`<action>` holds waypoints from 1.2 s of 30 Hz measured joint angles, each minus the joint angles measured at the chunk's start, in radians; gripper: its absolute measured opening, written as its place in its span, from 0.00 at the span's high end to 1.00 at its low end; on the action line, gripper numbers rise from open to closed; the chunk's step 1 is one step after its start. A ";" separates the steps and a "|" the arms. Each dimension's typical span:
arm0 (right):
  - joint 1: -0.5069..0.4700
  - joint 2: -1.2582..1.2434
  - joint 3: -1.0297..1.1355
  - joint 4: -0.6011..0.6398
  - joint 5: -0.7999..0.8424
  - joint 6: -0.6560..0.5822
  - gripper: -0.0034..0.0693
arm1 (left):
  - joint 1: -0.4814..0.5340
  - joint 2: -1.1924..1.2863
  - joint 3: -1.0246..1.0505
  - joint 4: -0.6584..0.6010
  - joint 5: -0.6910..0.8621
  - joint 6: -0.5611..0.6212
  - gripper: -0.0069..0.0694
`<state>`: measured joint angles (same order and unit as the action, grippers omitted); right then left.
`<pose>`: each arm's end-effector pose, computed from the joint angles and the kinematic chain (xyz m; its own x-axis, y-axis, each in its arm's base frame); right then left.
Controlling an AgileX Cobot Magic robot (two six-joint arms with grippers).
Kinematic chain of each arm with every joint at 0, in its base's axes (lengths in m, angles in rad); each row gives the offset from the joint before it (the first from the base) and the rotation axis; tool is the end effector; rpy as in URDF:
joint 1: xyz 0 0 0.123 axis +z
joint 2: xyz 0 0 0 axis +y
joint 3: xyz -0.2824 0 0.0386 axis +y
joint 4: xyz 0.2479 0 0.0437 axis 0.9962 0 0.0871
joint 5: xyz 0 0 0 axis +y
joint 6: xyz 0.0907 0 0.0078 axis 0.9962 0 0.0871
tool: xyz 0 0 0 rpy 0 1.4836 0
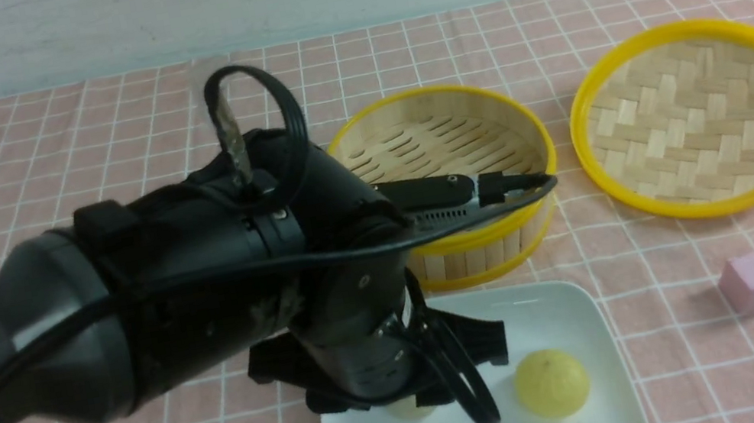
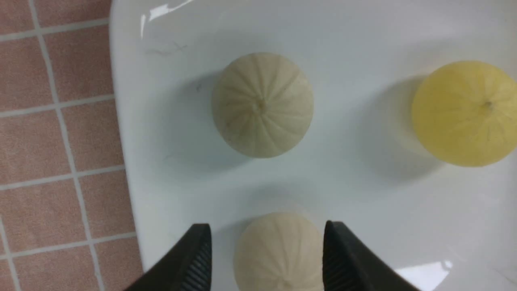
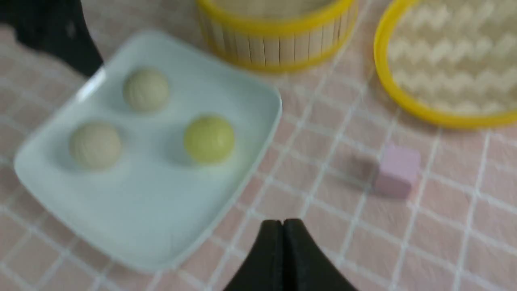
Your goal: Put the steamed buns into the plate on the pink tablecloth.
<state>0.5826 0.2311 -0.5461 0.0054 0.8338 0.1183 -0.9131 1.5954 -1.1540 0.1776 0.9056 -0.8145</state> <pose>0.0322 0.0216 0.3054 -0.4140 -0.1271 -0.9014 -0.5066 0.8548 0.1121 0.2035 -0.2427 0.2523 -0.9326 0.1586 -0.3243 0.2012 0.9742 -0.1023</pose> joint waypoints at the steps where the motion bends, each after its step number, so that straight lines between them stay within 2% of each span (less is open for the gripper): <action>1: 0.000 -0.014 0.028 0.001 -0.057 0.001 0.97 | 0.000 0.000 0.000 0.003 0.000 0.000 0.42; 3: 0.000 -0.049 0.123 0.004 -0.243 -0.020 0.97 | 0.000 0.000 0.000 0.009 0.000 0.000 0.45; 6: 0.000 -0.059 0.164 0.008 -0.354 -0.064 0.97 | 0.000 0.000 0.000 0.013 0.000 0.000 0.49; 16: 0.000 -0.059 0.169 0.009 -0.384 -0.084 0.97 | 0.000 0.000 0.000 0.016 -0.007 0.000 0.59; 26: 0.000 -0.059 0.169 0.009 -0.384 -0.084 0.96 | 0.000 0.000 0.000 0.019 -0.012 0.000 0.63; 28: 0.000 -0.059 0.169 0.009 -0.384 -0.084 0.96 | 0.000 0.000 0.000 0.021 -0.012 0.000 0.66; 30: 0.000 -0.059 0.169 0.009 -0.384 -0.084 0.96 | 0.000 0.000 0.000 0.022 -0.011 0.000 0.78; 32: 0.000 -0.059 0.169 0.009 -0.384 -0.084 0.96 | 0.000 0.000 0.000 0.026 -0.009 0.000 0.86; 36: -0.001 -0.074 0.169 0.009 -0.383 -0.084 0.96 | 0.000 0.000 0.000 0.032 -0.007 0.000 0.91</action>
<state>0.5816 0.1569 -0.3772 0.0143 0.4507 0.0347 -0.9131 1.5954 -1.1540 0.2097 0.8983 -0.8145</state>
